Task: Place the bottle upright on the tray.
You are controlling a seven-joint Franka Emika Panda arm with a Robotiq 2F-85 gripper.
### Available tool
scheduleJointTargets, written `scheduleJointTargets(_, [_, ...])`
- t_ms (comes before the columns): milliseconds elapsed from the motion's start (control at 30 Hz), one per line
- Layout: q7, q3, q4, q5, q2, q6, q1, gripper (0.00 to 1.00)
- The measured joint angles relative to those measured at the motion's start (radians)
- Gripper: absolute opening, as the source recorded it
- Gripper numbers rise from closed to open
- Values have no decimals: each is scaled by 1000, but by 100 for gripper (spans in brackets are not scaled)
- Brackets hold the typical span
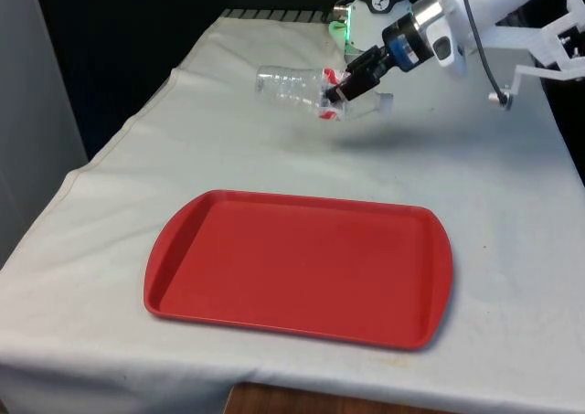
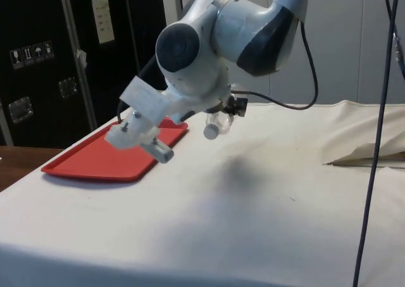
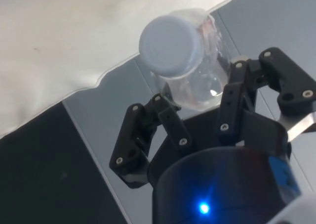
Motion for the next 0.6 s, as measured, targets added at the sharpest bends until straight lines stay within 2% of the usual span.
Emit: scheduleJointTargets(600, [-17,-9,59,26,-33,-35,-7,14])
